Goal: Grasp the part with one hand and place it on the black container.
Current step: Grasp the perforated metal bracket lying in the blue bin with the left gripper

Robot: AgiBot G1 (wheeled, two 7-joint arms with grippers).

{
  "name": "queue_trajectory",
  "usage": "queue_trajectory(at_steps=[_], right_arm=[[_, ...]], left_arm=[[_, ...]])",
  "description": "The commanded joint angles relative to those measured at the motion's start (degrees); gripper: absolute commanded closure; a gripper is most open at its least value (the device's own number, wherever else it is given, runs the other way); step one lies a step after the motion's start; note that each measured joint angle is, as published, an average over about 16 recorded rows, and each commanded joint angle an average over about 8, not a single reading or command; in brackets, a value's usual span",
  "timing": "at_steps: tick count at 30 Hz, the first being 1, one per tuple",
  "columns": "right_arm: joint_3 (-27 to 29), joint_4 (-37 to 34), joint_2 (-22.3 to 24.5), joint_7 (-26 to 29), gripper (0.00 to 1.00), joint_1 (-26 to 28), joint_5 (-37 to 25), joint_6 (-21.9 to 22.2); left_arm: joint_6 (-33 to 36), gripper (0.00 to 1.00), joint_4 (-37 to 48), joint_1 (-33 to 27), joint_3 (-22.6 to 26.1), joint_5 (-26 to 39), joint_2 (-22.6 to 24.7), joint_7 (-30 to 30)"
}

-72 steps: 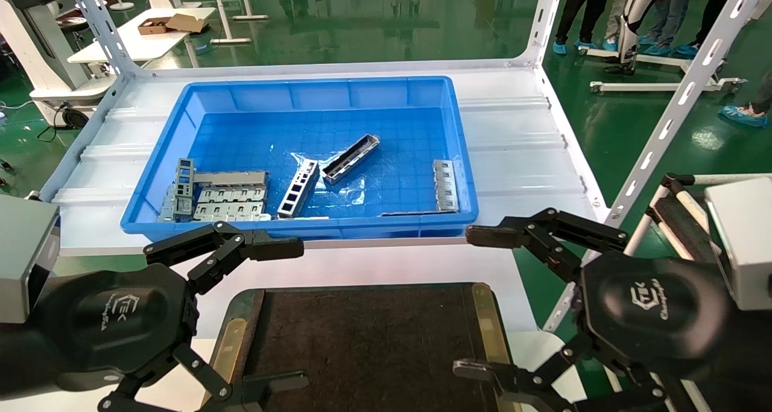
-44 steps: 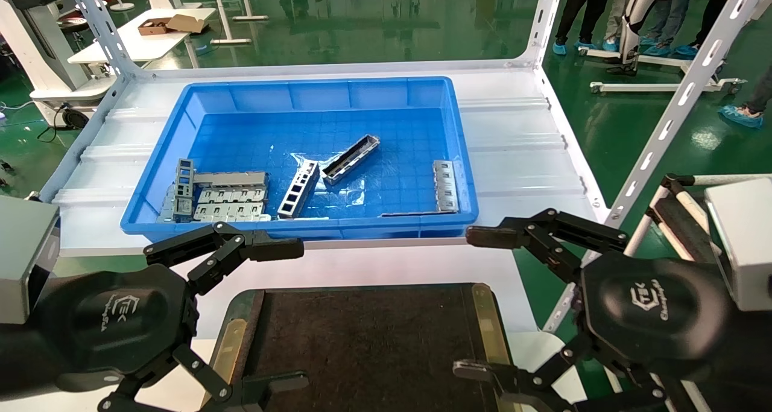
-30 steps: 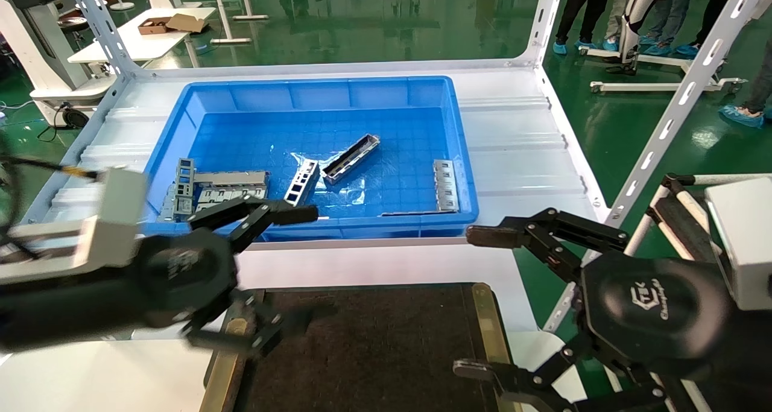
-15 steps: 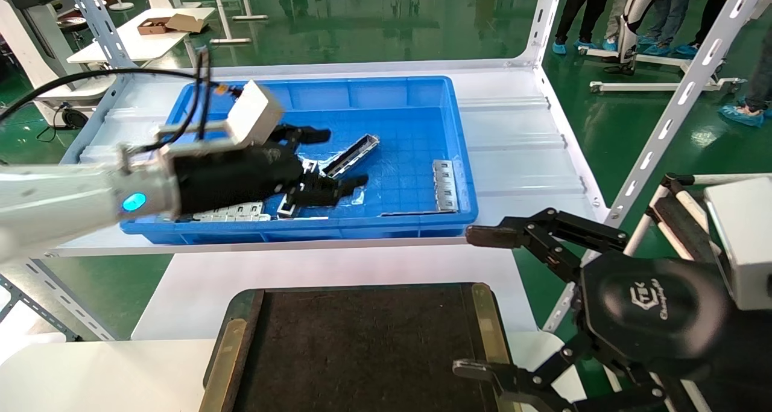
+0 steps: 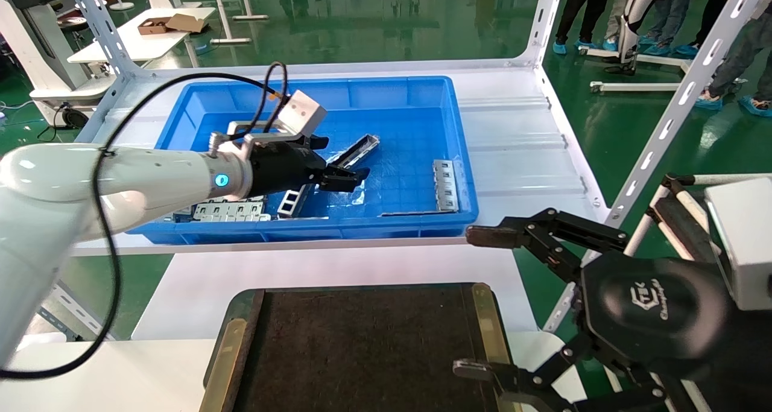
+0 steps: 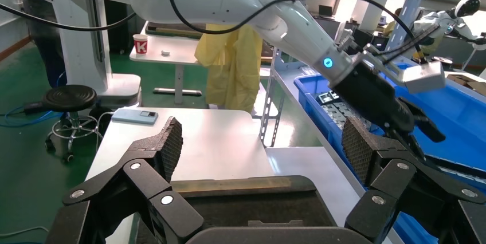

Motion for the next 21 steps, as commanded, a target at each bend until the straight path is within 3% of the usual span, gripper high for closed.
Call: queue_trajectory(at_steps=[1, 21], right_arm=[[0.00, 0.00, 0.00, 0.00, 1.00, 0.00, 0.00, 0.00], [-0.01, 0.00, 0.00, 0.00, 1.00, 0.00, 0.00, 0.00]], left_arm=[[-1.78, 0.98, 3.16, -0.79, 0.26, 0.58, 1.75, 0.93], [-5.97, 1.00, 6.14, -0.04, 1.93, -2.37, 3.59, 1.81]])
